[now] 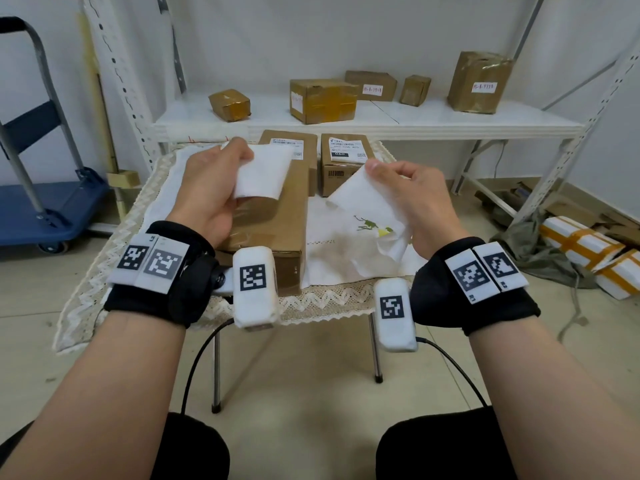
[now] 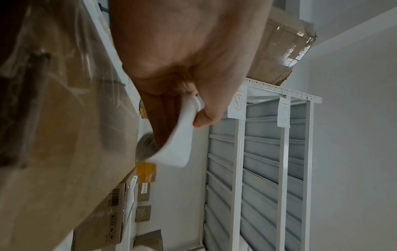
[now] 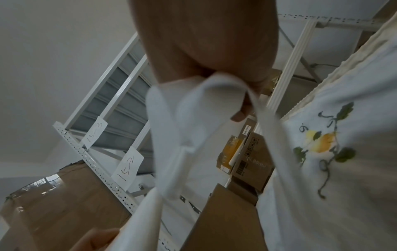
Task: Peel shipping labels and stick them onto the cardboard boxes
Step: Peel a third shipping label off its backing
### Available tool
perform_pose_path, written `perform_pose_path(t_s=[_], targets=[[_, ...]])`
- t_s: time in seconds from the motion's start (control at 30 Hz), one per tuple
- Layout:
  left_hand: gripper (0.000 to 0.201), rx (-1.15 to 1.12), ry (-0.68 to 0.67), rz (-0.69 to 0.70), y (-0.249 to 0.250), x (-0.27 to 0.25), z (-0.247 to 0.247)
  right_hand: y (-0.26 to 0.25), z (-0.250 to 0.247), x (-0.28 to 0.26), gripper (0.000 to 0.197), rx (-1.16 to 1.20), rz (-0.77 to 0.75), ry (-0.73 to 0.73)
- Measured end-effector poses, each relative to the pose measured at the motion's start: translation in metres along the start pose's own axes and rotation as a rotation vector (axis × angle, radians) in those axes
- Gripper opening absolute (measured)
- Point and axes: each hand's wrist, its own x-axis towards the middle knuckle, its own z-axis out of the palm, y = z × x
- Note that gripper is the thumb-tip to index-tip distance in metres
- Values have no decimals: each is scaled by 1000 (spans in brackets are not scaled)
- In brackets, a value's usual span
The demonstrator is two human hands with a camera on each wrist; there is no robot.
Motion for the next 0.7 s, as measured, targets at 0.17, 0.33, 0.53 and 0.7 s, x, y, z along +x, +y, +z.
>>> perform_pose_path(t_s=[0.17,0.33,0.53,0.7], targets=[[4,4,-15,-9,1,-3,1,-2,8,-6,8,-75,47,-135],[2,-32,-15,-7,2,-3,0,-1,6,2,17,-4,90,30],[4,-35,-31,19,3,-1,-1,0,-7,15,5,202,159,250],[7,-45,-67,32,3,-3,0,1,-11,18,22,228,206,251]])
